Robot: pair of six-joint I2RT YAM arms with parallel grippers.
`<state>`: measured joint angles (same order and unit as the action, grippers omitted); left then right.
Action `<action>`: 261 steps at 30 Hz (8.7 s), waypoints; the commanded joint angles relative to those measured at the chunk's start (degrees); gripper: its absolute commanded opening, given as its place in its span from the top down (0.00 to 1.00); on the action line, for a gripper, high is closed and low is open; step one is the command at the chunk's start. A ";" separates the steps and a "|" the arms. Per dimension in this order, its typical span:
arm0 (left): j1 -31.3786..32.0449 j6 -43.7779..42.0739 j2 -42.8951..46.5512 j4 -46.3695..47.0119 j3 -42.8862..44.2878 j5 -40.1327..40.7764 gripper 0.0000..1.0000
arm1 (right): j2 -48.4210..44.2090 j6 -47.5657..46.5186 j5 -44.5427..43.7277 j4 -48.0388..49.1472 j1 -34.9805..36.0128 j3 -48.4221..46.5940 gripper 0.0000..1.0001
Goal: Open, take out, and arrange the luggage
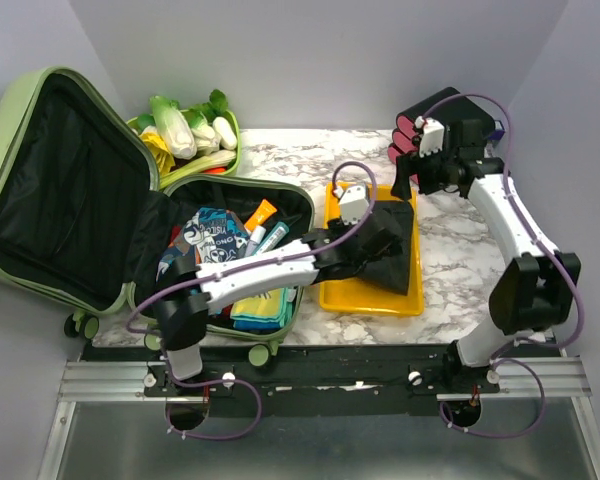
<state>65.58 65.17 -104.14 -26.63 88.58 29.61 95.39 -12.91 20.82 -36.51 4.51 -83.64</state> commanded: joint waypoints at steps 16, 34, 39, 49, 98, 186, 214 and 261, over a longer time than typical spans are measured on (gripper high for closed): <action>-0.37 6.54 45.94 -15.72 -30.29 23.92 0.01 | -6.38 31.19 -45.26 -16.41 27.74 20.97 0.01; -0.63 13.76 52.19 -23.90 -34.78 24.44 0.01 | -11.19 30.74 -39.03 -2.03 32.84 19.03 0.00; -0.63 14.90 55.44 -25.92 -35.31 26.20 0.01 | -6.57 30.14 -33.82 0.74 32.84 16.24 0.00; -0.63 18.50 60.54 -29.18 -37.94 25.77 0.01 | 4.87 24.25 -36.20 6.89 32.84 17.63 0.00; -52.22 7.79 61.60 -31.47 -48.31 0.28 0.01 | 38.89 30.40 -6.05 14.09 43.74 -42.13 0.01; 1.30 21.41 16.61 0.97 -15.46 2.13 1.00 | -17.43 21.26 -23.02 19.02 23.80 21.31 0.99; 5.61 23.16 -5.37 -7.64 2.48 3.36 0.89 | -10.06 17.21 -18.53 20.52 16.05 23.96 0.97; -5.90 24.57 49.46 -30.93 -36.01 21.81 0.01 | -28.25 30.57 -10.62 10.67 30.64 40.74 0.55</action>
<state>60.53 88.14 -58.35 -57.17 55.40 48.84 65.54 15.33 9.50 -27.73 34.68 -46.28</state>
